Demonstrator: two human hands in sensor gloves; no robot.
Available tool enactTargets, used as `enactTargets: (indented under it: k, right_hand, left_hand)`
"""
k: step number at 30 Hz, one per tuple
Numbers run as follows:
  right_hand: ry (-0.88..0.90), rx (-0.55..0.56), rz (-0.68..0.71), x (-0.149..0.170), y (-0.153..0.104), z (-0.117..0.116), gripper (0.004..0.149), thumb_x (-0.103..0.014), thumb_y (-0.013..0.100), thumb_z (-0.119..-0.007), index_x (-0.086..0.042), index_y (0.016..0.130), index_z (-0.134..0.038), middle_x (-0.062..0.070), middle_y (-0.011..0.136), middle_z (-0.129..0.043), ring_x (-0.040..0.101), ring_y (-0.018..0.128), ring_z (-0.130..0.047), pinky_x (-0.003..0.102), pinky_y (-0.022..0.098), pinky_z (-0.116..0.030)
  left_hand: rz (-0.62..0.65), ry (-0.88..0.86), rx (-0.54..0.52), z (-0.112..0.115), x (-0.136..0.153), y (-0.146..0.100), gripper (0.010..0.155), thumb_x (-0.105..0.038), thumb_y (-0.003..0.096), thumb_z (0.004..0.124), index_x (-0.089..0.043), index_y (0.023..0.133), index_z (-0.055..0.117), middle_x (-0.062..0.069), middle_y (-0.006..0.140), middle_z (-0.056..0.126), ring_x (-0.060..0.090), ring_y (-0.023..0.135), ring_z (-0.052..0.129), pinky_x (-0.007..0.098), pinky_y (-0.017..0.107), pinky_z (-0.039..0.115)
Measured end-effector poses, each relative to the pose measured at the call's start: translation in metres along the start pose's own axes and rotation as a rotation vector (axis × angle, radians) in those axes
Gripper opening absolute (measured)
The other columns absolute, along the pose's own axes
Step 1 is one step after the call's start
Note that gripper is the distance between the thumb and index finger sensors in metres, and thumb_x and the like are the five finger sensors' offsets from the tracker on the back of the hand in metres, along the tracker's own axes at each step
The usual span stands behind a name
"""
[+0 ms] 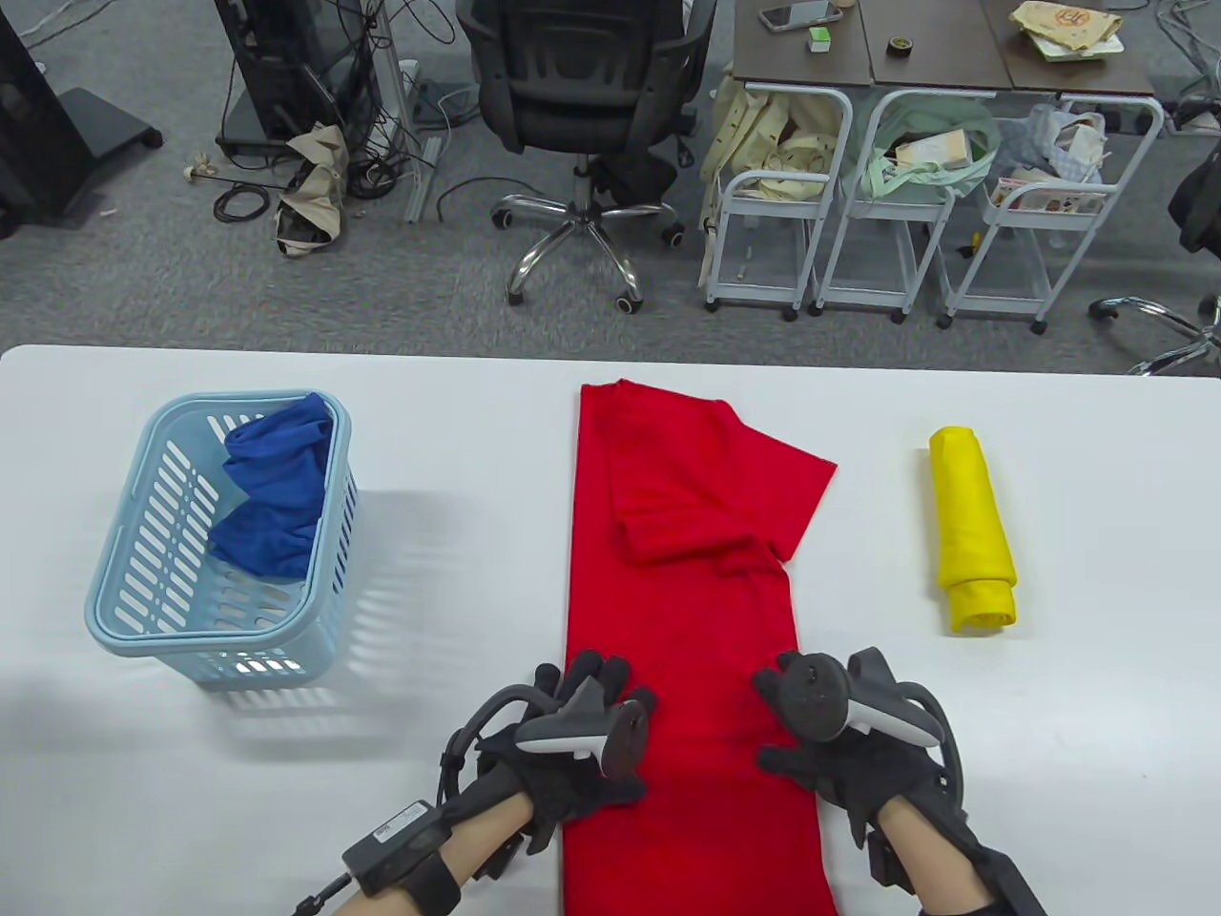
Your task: Roll t-shirt into tight roll
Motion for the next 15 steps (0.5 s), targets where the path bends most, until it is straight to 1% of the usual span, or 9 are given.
enactTargets:
  k: [4, 5, 6, 7, 8, 9, 11, 13, 15]
  right_hand:
    - [-0.057, -0.06, -0.003, -0.012, 0.015, -0.013, 0.08, -0.051, 0.061, -0.06, -0.024, 0.117, -0.01, 0.013, 0.121, -0.004, 0.047, 0.111, -0.004, 0.064, 0.076, -0.029]
    - [-0.066, -0.07, -0.011, -0.011, 0.016, -0.017, 0.079, -0.051, 0.061, -0.059, -0.024, 0.117, -0.011, 0.013, 0.121, -0.007, 0.047, 0.112, -0.007, 0.064, 0.076, -0.029]
    - [-0.075, -0.094, -0.017, -0.009, 0.017, -0.021, 0.079, -0.05, 0.061, -0.06, -0.024, 0.117, -0.01, 0.011, 0.119, -0.002, 0.045, 0.11, -0.002, 0.064, 0.076, -0.028]
    - [-0.089, -0.083, -0.014, -0.009, 0.015, -0.017, 0.078, -0.05, 0.061, -0.059, -0.025, 0.117, -0.011, 0.01, 0.12, -0.002, 0.044, 0.111, -0.004, 0.064, 0.076, -0.028]
    - [-0.087, -0.069, -0.02, -0.009, 0.014, -0.013, 0.076, -0.05, 0.061, -0.06, -0.024, 0.118, -0.017, 0.01, 0.122, -0.008, 0.044, 0.113, -0.01, 0.064, 0.075, -0.03]
    - [-0.083, -0.054, -0.021, -0.011, 0.014, -0.004, 0.074, -0.049, 0.061, -0.06, -0.023, 0.119, -0.023, 0.011, 0.123, -0.015, 0.046, 0.113, -0.017, 0.063, 0.075, -0.033]
    - [-0.079, -0.035, -0.023, -0.015, 0.019, 0.009, 0.072, -0.047, 0.061, -0.06, -0.022, 0.119, -0.026, 0.014, 0.123, -0.025, 0.046, 0.113, -0.021, 0.063, 0.075, -0.035]
    - [-0.074, -0.02, -0.006, -0.025, 0.032, 0.023, 0.069, -0.043, 0.063, -0.059, -0.022, 0.118, -0.025, 0.013, 0.123, -0.021, 0.046, 0.114, -0.019, 0.062, 0.076, -0.034]
    - [-0.068, -0.023, 0.018, -0.037, 0.045, 0.031, 0.066, -0.039, 0.063, -0.056, -0.022, 0.118, -0.024, 0.013, 0.123, -0.019, 0.045, 0.114, -0.019, 0.06, 0.076, -0.035]
  left_hand:
    - [0.02, 0.034, 0.014, 0.001, -0.013, -0.014, 0.085, -0.072, 0.0451, 0.029, -0.032, 0.102, -0.019, 0.013, 0.11, -0.024, 0.045, 0.104, -0.012, 0.068, 0.076, 0.014]
    - [0.023, 0.032, -0.009, -0.002, -0.013, -0.016, 0.084, -0.072, 0.0464, 0.032, -0.033, 0.105, -0.015, 0.014, 0.113, -0.02, 0.045, 0.107, -0.008, 0.067, 0.078, 0.018]
    - [0.009, 0.028, -0.085, -0.011, -0.011, -0.02, 0.081, -0.07, 0.0471, 0.035, -0.036, 0.109, -0.004, 0.011, 0.118, -0.01, 0.043, 0.111, 0.004, 0.065, 0.08, 0.026]
    - [0.008, 0.013, -0.164, -0.024, -0.008, -0.023, 0.076, -0.069, 0.0475, 0.036, -0.04, 0.112, 0.009, 0.008, 0.123, 0.004, 0.04, 0.115, 0.017, 0.065, 0.08, 0.03]
    - [0.006, -0.007, -0.181, -0.029, -0.005, -0.023, 0.075, -0.069, 0.048, 0.036, -0.04, 0.115, 0.018, 0.009, 0.125, 0.012, 0.036, 0.117, 0.026, 0.065, 0.079, 0.029]
    - [-0.03, -0.045, -0.2, -0.036, 0.001, -0.024, 0.075, -0.069, 0.048, 0.035, -0.04, 0.115, 0.017, 0.009, 0.126, 0.011, 0.036, 0.117, 0.026, 0.067, 0.079, 0.025]
    - [-0.061, -0.065, -0.235, -0.039, 0.012, -0.021, 0.078, -0.07, 0.0475, 0.033, -0.038, 0.114, 0.007, 0.008, 0.124, 0.003, 0.037, 0.117, 0.014, 0.068, 0.078, 0.019]
    - [-0.109, -0.055, -0.19, -0.03, 0.023, -0.013, 0.081, -0.071, 0.0462, 0.03, -0.036, 0.111, -0.002, 0.007, 0.12, -0.009, 0.038, 0.113, -0.001, 0.068, 0.077, 0.015]
    - [-0.13, -0.044, -0.126, -0.018, 0.032, -0.007, 0.082, -0.072, 0.0446, 0.026, -0.034, 0.107, -0.012, 0.008, 0.116, -0.016, 0.039, 0.11, -0.007, 0.067, 0.077, 0.014]
Point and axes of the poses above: the tracker on the back of each hand, its own x axis roughly to the little-finger side, its own y axis roughly from the wrist to the fingertips, z = x × y, the point moved 5 cm from there along y, roughly from the wrist to the fingertips
